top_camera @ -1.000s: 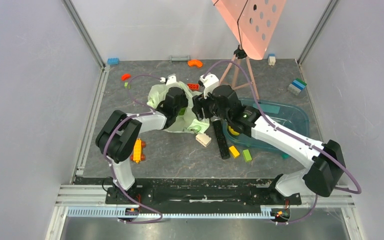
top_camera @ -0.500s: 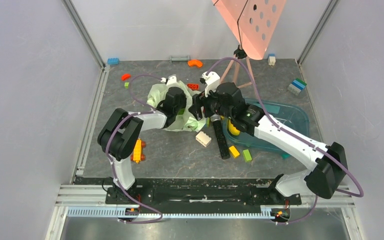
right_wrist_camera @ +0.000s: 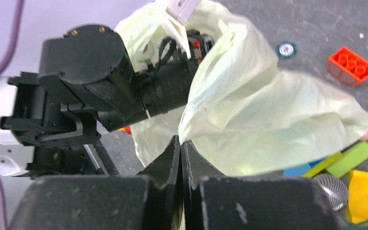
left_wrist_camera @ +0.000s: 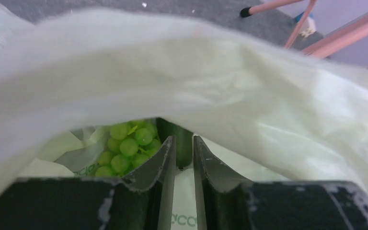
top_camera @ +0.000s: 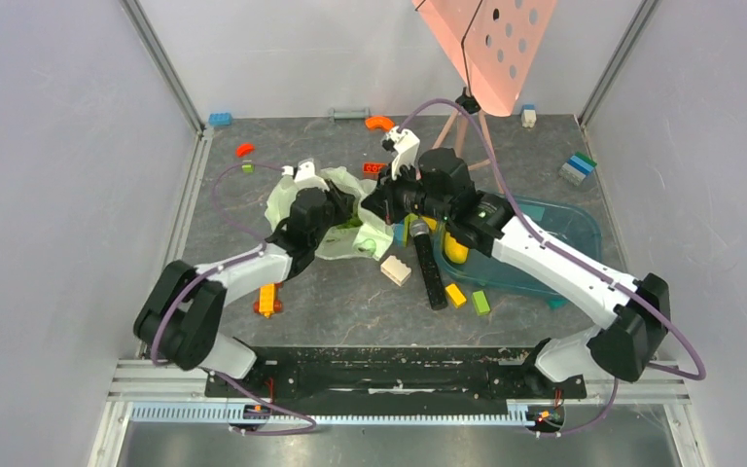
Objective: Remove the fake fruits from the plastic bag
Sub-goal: Adjust the plastic bag at the center of the board.
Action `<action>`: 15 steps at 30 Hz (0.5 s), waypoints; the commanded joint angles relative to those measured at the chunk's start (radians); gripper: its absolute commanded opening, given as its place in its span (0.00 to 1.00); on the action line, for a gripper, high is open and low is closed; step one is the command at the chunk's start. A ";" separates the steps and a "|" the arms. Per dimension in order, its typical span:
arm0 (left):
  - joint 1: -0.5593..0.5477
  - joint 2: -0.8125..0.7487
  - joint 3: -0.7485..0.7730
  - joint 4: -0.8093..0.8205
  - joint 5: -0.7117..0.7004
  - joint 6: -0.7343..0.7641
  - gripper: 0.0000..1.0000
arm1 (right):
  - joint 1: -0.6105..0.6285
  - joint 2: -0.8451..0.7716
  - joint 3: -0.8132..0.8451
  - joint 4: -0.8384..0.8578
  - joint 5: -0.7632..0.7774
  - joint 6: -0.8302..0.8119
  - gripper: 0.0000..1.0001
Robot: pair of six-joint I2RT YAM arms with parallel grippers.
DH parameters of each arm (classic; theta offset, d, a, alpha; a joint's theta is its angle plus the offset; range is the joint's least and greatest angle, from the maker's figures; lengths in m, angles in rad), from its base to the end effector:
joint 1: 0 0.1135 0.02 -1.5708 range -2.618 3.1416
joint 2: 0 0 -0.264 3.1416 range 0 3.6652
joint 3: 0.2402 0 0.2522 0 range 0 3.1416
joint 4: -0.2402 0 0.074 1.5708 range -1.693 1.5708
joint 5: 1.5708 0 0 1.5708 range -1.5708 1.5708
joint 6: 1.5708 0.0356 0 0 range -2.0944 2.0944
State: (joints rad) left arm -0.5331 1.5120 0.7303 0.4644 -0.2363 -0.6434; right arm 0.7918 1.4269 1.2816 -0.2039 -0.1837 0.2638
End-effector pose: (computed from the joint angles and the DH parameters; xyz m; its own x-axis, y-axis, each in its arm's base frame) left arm 0.2831 -0.1574 0.2132 -0.3965 -0.4433 -0.8039 0.0808 0.8555 -0.5115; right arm 0.2312 0.2434 0.3614 -0.4459 -0.0868 -0.8908 -0.7292 0.6124 0.3054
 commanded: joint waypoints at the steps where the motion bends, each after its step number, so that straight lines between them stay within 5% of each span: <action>1: 0.002 -0.154 -0.026 -0.024 -0.029 0.011 0.26 | 0.032 -0.067 0.132 0.044 -0.057 0.018 0.00; 9: -0.004 -0.463 -0.038 -0.166 -0.007 0.029 0.25 | 0.178 0.027 0.453 -0.105 -0.074 0.002 0.00; 15: -0.008 -0.660 -0.026 -0.316 0.014 0.034 0.25 | 0.239 0.019 0.504 -0.114 -0.037 0.022 0.00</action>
State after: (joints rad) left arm -0.5362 0.9405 0.6964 0.2634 -0.2325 -0.6331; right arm 1.0145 1.4532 1.7561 -0.2970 -0.2329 0.2703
